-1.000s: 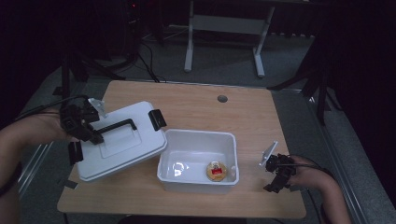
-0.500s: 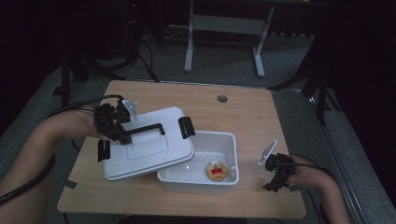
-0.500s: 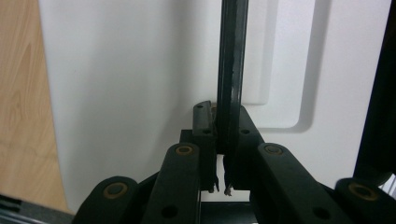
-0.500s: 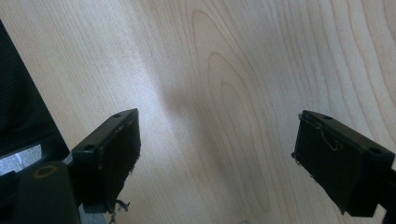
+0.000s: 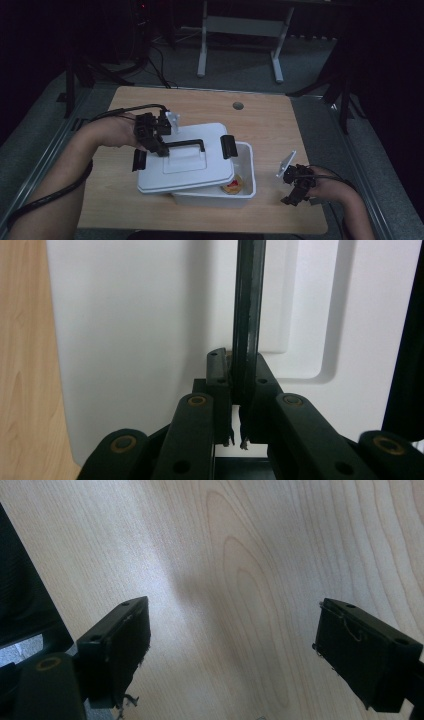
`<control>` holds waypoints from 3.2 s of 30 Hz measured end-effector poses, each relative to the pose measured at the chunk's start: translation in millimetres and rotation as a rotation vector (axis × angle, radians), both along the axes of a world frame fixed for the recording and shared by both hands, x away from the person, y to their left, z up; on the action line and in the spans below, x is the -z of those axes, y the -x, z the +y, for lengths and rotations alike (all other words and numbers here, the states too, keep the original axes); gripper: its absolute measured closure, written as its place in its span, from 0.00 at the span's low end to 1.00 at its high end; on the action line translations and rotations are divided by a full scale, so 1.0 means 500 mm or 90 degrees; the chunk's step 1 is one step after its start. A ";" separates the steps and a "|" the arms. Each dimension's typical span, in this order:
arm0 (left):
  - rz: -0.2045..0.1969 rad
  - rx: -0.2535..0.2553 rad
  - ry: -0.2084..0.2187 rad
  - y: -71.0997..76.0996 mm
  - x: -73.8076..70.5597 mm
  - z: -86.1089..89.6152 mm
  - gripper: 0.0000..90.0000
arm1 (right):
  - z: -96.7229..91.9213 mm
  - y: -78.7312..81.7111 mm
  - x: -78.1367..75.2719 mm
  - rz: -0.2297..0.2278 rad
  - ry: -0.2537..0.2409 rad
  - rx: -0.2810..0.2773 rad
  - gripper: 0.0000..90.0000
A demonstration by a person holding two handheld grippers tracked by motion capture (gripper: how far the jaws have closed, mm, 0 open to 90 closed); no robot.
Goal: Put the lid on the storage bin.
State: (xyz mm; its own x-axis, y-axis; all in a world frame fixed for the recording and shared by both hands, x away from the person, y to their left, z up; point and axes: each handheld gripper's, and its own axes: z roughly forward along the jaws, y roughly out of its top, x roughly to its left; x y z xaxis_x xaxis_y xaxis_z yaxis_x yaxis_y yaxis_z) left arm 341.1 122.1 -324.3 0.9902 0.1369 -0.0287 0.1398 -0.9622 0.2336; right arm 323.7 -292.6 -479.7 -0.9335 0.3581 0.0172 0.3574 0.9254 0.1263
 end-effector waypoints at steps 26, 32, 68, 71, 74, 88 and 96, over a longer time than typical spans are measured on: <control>-0.003 0.083 -0.054 -0.026 0.046 -0.155 0.93 | -0.004 -0.001 0.002 0.001 0.000 -0.002 0.16; -0.011 0.081 -0.054 -0.037 0.058 -0.170 0.93 | -0.003 -0.002 0.003 0.000 -0.003 -0.003 0.16; -0.032 0.010 -0.026 -0.045 0.085 -0.163 0.27 | 0.011 -0.003 0.009 -0.001 -0.017 -0.011 0.16; -0.035 -0.012 -0.009 -0.050 0.082 -0.153 0.09 | 0.010 -0.004 0.007 -0.004 -0.018 -0.011 0.16; -0.050 -0.035 0.039 -0.047 0.071 -0.134 0.02 | 0.009 -0.004 0.005 -0.008 -0.022 -0.010 0.16; -0.113 -0.115 0.151 -0.019 0.057 -0.036 0.02 | 0.007 -0.006 0.002 -0.029 -0.027 -0.002 0.16; -0.123 -0.140 0.152 0.002 0.076 0.018 0.02 | 0.007 -0.007 -0.001 -0.036 -0.031 0.004 0.16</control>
